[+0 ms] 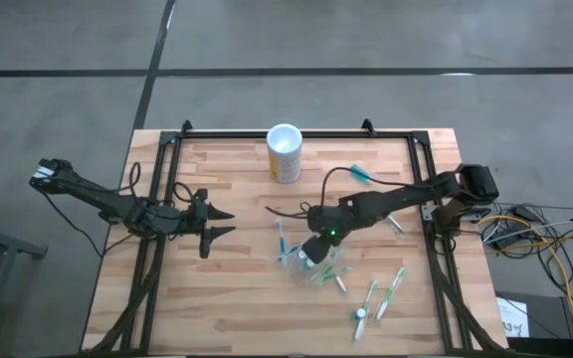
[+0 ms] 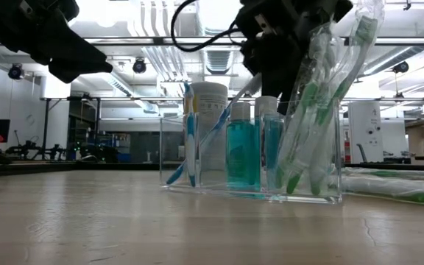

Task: Pick & Place toothbrushing station
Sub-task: Adjust the transparent organizer on the table

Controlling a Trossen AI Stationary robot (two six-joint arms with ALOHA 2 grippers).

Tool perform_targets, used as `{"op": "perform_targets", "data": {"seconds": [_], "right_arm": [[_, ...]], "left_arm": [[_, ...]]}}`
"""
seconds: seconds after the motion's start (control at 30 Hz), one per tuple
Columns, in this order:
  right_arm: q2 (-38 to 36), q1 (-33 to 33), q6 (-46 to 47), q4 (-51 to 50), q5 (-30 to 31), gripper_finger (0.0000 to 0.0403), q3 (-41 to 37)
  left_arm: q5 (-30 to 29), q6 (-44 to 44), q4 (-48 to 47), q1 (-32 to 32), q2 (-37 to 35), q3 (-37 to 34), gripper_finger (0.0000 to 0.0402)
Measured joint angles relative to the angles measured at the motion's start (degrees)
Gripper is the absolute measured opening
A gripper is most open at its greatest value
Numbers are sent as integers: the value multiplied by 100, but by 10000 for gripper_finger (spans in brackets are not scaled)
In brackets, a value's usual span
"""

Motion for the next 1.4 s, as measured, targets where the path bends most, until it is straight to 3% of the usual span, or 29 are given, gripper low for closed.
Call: {"op": "perform_targets", "data": {"seconds": [0.37,0.5,0.83,0.97,1.27,1.4], "right_arm": [[-1119,-56,-20,-974,1369,157,0],[-1617,-24,-416,-1155,1718,169,0],[-2314,278,-1139,-893,1722,189,0],[-2289,421,-1154,-856,1702,189,-15],[-1998,835,-2217,-173,1362,189,-7],[-1802,811,-2333,-124,980,188,-11]], "left_arm": [[0,0,0,0,-2,0,159],[0,0,2,1,-2,0,158],[-1,0,4,2,-2,0,158],[-2,0,2,0,-2,0,159],[0,0,-1,0,-2,0,158],[-1,0,-1,0,-2,0,158]]}}
